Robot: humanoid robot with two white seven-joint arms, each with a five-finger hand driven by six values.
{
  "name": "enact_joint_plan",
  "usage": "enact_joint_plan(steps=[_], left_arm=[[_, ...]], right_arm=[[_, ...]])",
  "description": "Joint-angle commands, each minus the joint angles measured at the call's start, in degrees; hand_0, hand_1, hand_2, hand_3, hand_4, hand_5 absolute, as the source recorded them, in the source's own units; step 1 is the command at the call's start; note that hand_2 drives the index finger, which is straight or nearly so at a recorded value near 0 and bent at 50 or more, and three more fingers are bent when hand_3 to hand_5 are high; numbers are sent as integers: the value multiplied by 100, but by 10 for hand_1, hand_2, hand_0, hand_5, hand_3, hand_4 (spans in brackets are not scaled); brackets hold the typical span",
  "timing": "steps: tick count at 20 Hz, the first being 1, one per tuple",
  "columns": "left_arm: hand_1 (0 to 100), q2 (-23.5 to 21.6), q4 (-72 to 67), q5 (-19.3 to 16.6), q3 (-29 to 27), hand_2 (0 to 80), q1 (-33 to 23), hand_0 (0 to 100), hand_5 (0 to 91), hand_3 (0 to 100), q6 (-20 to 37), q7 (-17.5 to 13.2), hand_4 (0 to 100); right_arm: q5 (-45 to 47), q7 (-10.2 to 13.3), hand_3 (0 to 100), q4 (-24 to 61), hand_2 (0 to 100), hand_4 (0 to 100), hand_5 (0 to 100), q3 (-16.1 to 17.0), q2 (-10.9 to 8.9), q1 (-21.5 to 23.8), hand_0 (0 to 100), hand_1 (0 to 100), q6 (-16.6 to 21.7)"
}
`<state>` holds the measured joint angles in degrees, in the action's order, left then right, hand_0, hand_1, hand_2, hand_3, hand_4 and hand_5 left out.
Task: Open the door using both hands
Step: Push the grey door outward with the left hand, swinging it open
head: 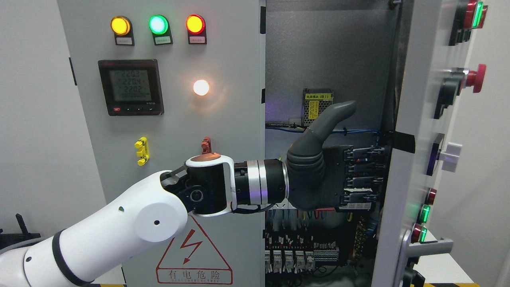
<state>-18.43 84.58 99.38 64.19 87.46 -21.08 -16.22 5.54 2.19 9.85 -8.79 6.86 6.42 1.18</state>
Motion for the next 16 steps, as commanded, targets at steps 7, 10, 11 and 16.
enact_joint_plan(steps=[7, 10, 11, 16], left_arm=[[0, 832, -38, -33, -56, 0, 122, 0, 0, 0, 34, 347, 31], [0, 911, -38, -33, -21, 0, 131, 0, 0, 0, 51, 435, 31], [0, 911, -47, -33, 14, 0, 140, 0, 0, 0, 77, 444, 31], [0, 1025, -64, 81, 322, 0, 342, 0, 0, 0, 165, 461, 31]], right_arm=[[0, 1, 0, 0, 0, 0, 0, 0, 0, 0, 107, 0, -3], [0, 1, 0, 0, 0, 0, 0, 0, 0, 0, 107, 0, -3], [0, 1, 0, 0, 0, 0, 0, 0, 0, 0, 107, 0, -3], [0, 1, 0, 0, 0, 0, 0, 0, 0, 0, 107, 0, -3]])
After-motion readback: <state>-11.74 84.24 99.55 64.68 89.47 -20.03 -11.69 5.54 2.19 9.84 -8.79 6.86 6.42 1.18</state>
